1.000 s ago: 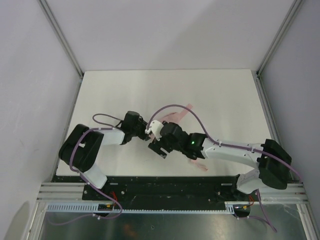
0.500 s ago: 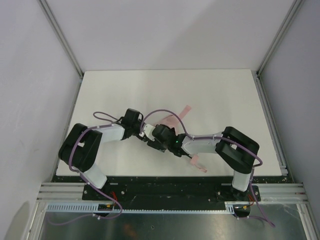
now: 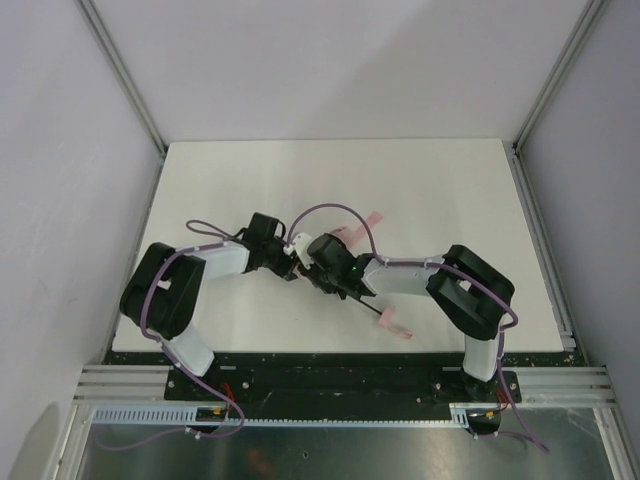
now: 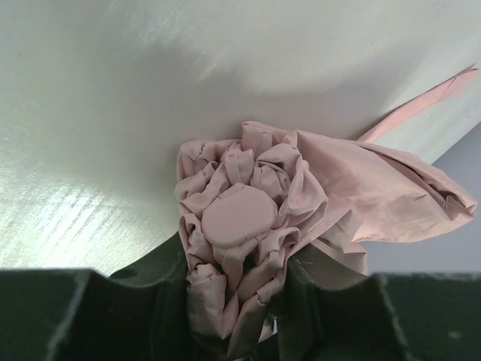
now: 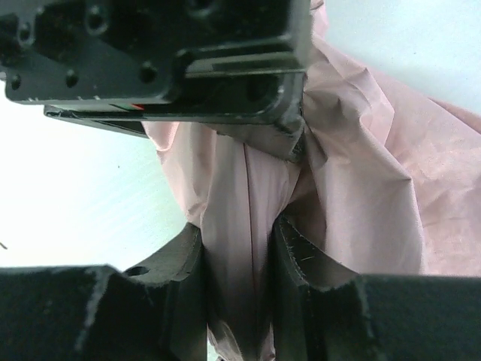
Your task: Put away the umbrella
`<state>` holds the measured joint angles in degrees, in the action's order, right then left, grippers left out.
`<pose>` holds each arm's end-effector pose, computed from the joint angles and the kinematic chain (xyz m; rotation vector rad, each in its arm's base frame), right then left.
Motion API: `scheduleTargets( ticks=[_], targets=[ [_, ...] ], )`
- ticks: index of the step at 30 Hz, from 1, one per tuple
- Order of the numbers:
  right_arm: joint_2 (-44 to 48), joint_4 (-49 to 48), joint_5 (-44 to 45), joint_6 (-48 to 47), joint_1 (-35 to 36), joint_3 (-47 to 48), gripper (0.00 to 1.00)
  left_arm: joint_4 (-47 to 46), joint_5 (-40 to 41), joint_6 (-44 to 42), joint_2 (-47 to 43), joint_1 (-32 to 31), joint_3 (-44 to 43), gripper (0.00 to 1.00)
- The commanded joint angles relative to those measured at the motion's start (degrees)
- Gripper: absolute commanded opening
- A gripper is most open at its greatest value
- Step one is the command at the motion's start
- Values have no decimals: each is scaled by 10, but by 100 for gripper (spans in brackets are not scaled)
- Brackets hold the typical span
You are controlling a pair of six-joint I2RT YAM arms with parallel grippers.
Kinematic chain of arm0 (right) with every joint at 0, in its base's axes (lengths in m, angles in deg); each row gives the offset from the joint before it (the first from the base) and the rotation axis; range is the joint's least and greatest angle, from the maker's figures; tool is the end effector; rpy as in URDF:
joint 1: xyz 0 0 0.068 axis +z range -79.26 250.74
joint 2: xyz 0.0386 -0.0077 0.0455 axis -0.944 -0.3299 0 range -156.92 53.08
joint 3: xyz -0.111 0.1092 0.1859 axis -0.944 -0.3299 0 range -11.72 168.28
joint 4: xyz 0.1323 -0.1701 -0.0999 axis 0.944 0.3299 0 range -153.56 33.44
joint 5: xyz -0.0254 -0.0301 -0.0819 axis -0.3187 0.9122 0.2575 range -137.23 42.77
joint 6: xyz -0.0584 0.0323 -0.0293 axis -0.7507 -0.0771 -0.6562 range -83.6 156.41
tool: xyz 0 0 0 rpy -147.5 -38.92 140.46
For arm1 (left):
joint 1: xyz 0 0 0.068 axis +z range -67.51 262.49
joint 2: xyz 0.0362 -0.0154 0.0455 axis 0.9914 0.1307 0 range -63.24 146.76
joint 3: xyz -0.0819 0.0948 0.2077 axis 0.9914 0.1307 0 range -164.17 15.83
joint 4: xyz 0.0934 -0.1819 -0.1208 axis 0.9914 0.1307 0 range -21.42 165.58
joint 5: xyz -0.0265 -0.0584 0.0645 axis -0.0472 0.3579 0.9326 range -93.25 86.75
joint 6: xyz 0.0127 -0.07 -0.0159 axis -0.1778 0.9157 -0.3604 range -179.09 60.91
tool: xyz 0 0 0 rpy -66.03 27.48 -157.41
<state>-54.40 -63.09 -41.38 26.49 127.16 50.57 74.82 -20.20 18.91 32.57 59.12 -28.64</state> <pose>0.2157 0.3137 0.1259 -1.2599 2.0182 0.2711 0.2667 -0.1345 0.0997 -1.2048 2.6031 -0.9148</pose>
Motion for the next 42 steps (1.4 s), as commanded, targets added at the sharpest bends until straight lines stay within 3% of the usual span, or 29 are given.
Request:
scheduleTargets(
  ticks=[1, 4, 9, 12, 18, 24, 38, 42],
  targets=[
    [-53, 119, -176, 109, -6, -24, 0, 95, -12, -49, 28, -9, -6, 26],
    [-60, 134, -213, 137, -14, -26, 0, 89, 5, -74, 11, 0, -17, 54],
    [-88, 127, -260, 170, -33, -29, 0, 51, 4, -112, -43, 46, 7, 87],
    [-102, 120, -289, 191, -50, -30, 0, 34, -6, -133, -91, 91, 37, 98],
    [-129, 90, -378, 241, -91, -30, 0, 27, -17, -175, -193, 151, 97, 99],
    [-159, 37, -477, 310, -125, -30, 0, 20, -51, -123, -234, 116, 142, 99],
    [-176, -53, -568, 367, -151, -34, 0, -100, 13, -9, -111, 27, 137, 99],
    [-172, -66, -591, 368, -153, -34, 0, -100, 52, -15, -77, 7, 143, 86]
  ],
)
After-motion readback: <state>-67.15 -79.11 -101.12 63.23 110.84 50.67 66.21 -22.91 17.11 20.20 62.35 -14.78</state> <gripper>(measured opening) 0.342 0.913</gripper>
